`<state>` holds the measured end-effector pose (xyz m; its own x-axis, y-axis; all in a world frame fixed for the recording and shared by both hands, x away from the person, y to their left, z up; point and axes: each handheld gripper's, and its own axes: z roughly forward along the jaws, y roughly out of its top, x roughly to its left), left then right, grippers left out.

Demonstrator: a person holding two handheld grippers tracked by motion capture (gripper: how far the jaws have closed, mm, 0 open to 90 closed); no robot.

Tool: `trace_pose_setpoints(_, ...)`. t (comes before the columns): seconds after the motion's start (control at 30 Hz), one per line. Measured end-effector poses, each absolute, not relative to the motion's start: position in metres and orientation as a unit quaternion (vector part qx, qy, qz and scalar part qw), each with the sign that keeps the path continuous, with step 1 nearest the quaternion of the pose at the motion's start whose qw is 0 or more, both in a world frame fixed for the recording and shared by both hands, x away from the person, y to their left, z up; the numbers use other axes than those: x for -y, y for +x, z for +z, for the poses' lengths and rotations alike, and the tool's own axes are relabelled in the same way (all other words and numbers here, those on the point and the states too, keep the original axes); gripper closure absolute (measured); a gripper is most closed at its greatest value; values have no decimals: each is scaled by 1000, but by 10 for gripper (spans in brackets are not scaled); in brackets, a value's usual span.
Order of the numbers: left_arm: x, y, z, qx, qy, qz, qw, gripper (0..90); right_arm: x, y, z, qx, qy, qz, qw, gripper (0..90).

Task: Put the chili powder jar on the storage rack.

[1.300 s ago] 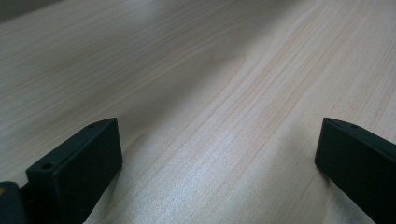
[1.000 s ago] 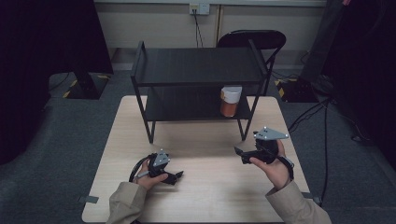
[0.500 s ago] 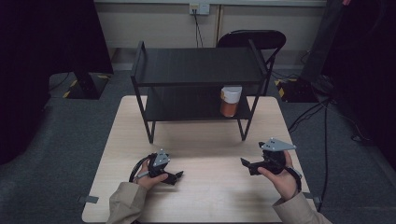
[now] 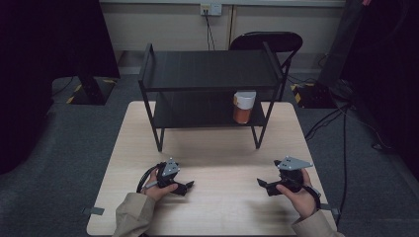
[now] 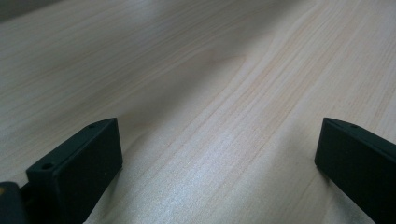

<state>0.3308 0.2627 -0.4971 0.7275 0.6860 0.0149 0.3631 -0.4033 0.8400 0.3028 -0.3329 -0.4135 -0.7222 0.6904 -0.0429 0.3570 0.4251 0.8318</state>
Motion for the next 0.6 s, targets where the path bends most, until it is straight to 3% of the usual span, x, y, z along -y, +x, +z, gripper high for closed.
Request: trace_pose_setpoints(0.6, -263, 331, -497, -321, 818, 182, 442, 0, 336, 312, -429, -838, 298, 424, 171, 3)
